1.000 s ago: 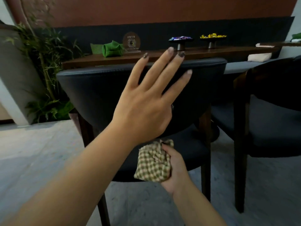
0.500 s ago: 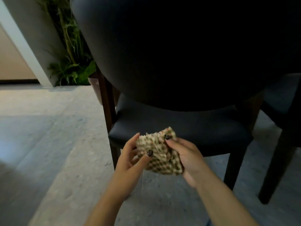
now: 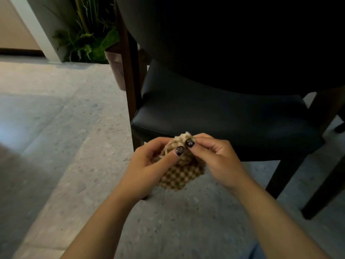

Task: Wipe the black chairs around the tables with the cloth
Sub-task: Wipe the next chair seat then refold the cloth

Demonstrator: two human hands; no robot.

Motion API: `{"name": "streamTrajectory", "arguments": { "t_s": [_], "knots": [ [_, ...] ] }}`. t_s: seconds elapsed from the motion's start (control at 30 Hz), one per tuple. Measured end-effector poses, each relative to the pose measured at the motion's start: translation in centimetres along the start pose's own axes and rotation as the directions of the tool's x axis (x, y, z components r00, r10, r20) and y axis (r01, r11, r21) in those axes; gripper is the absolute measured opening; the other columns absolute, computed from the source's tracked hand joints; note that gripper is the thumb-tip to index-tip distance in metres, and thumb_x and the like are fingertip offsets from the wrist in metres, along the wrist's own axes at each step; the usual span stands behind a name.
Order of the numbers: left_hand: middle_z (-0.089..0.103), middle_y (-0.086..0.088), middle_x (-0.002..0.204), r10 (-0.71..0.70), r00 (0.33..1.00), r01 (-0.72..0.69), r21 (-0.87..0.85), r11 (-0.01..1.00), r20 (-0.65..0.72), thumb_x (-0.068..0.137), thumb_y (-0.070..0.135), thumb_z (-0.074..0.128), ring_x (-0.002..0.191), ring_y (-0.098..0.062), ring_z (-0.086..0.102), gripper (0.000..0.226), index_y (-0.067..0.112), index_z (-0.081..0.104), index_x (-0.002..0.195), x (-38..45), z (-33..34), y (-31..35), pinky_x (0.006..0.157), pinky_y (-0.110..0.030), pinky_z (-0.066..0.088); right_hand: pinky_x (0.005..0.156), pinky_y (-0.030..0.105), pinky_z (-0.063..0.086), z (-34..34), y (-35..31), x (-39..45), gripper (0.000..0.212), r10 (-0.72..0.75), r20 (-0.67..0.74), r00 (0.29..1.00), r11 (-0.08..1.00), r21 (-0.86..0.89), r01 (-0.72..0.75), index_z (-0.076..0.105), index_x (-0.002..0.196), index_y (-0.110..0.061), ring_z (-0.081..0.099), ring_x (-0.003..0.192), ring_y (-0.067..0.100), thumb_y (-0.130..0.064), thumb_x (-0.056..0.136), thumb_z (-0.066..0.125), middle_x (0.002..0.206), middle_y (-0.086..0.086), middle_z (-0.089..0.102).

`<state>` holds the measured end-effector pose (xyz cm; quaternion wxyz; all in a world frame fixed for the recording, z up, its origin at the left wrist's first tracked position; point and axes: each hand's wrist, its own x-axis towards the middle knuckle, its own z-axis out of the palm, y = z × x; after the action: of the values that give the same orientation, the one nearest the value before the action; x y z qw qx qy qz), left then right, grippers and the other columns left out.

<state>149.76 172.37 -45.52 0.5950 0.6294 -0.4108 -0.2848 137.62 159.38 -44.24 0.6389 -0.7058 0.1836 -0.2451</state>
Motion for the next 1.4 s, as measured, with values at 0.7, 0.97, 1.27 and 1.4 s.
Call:
{"name": "streamTrajectory", "arguments": {
  "t_s": [0.7, 0.97, 1.27, 1.4],
  "knots": [
    [0.076, -0.006, 0.099, -0.248, 0.961, 0.179, -0.404, 0.897, -0.125, 0.054, 0.037, 0.086, 0.095, -0.021, 0.072, 0.041, 0.022, 0.077, 0.091, 0.1, -0.4, -0.1, 0.071, -0.025, 0.057, 0.082, 0.031, 0.057, -0.8, 0.1, -1.6, 0.043, 0.275, -0.156, 0.949, 0.929, 0.296, -0.22, 0.069, 0.102, -0.014, 0.069, 0.098, 0.017, -0.005, 0.061, 0.078, 0.1, 0.005, 0.074],
    [0.077, -0.005, 0.091, -0.227, 0.967, 0.174, -0.354, 0.919, -0.113, 0.053, 0.024, 0.084, 0.088, -0.017, 0.073, 0.033, 0.02, 0.077, 0.085, -0.1, -0.2, -0.4, 0.067, -0.019, 0.056, 0.077, 0.025, 0.056, -0.5, 0.6, -1.8, 0.043, 0.315, -0.035, 0.948, 0.915, 0.276, -0.294, 0.073, 0.096, -0.02, 0.069, 0.099, 0.013, -0.027, 0.055, 0.081, 0.103, 0.001, 0.074],
    [0.075, -0.001, 0.101, -0.282, 0.958, 0.288, -0.237, 0.928, 0.058, 0.076, 0.022, 0.068, 0.101, -0.017, 0.07, 0.029, 0.016, 0.07, 0.104, -0.3, -0.8, -1.8, 0.081, -0.027, 0.056, 0.085, 0.033, 0.052, -0.5, 1.2, -1.2, 0.036, 0.317, -0.175, 0.932, 0.908, 0.339, -0.245, 0.075, 0.089, -0.015, 0.069, 0.098, 0.017, -0.018, 0.054, 0.08, 0.099, 0.005, 0.074],
    [0.074, -0.007, 0.105, -0.219, 0.967, 0.25, -0.305, 0.919, 0.133, 0.074, 0.018, 0.073, 0.101, -0.02, 0.07, 0.04, 0.012, 0.065, 0.113, -0.5, -0.8, -1.8, 0.079, -0.023, 0.055, 0.085, 0.038, 0.055, -0.2, 1.2, -1.3, 0.054, 0.258, -0.25, 0.933, 0.951, 0.234, -0.201, 0.07, 0.09, -0.008, 0.07, 0.095, 0.021, -0.024, 0.04, 0.084, 0.094, 0.007, 0.074]
  ]
}}
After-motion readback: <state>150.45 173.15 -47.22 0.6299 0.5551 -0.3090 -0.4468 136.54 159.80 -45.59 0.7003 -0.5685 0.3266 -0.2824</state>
